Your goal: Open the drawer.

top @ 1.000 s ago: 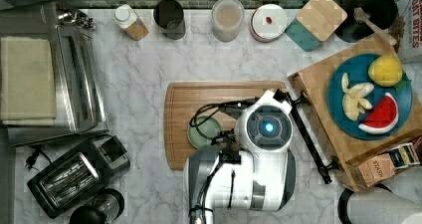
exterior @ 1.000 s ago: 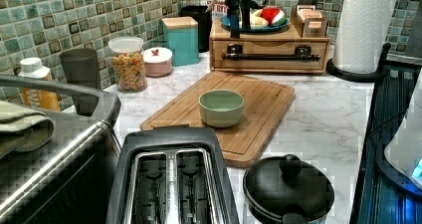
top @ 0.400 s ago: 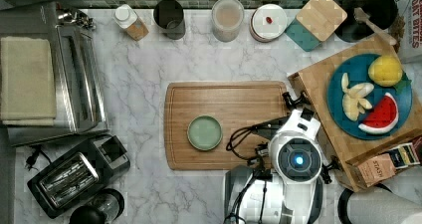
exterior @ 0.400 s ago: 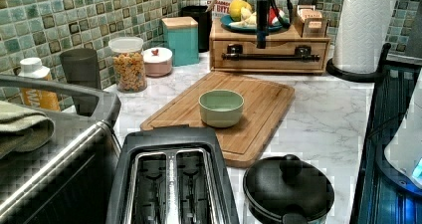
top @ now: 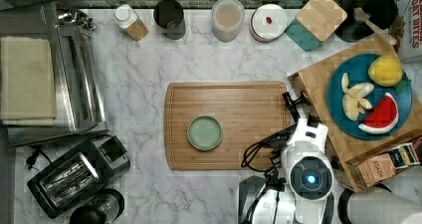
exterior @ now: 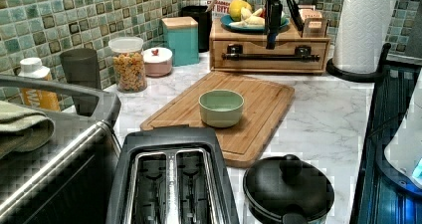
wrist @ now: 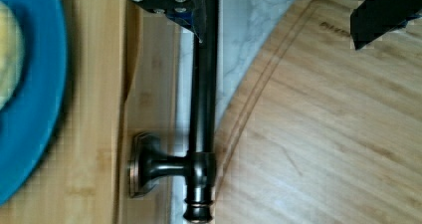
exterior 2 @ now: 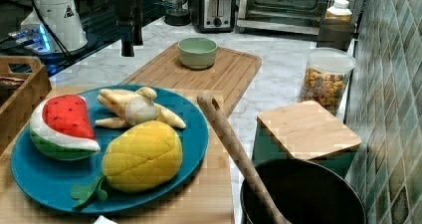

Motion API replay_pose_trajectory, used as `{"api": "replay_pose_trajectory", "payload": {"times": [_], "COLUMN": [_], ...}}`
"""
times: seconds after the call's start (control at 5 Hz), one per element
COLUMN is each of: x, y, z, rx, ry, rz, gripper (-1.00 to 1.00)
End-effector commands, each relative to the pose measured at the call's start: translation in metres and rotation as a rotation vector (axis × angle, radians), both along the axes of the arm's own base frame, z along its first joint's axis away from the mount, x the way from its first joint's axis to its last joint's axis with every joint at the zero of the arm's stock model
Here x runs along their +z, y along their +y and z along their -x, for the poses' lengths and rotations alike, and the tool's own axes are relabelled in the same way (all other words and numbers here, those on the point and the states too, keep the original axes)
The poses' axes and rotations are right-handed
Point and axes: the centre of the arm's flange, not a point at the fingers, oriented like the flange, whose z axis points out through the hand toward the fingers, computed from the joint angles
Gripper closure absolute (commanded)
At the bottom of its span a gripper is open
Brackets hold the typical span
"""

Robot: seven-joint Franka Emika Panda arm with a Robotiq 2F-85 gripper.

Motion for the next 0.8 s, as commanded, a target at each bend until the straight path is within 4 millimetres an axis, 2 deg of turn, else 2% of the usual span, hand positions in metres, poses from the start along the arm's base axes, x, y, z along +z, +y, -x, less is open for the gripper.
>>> {"api": "replay_pose_trajectory", "payload": {"times": [0.2, 0.8], "x": [-0.017, -0.040], "y": [-0.040, -0.057], "z": [-0.008, -0.019], "rx": [0.136, 0.104], "ry": [-0.010, 0.005], "rz": [0.015, -0.009], "gripper": [-1.00, -1.00]}}
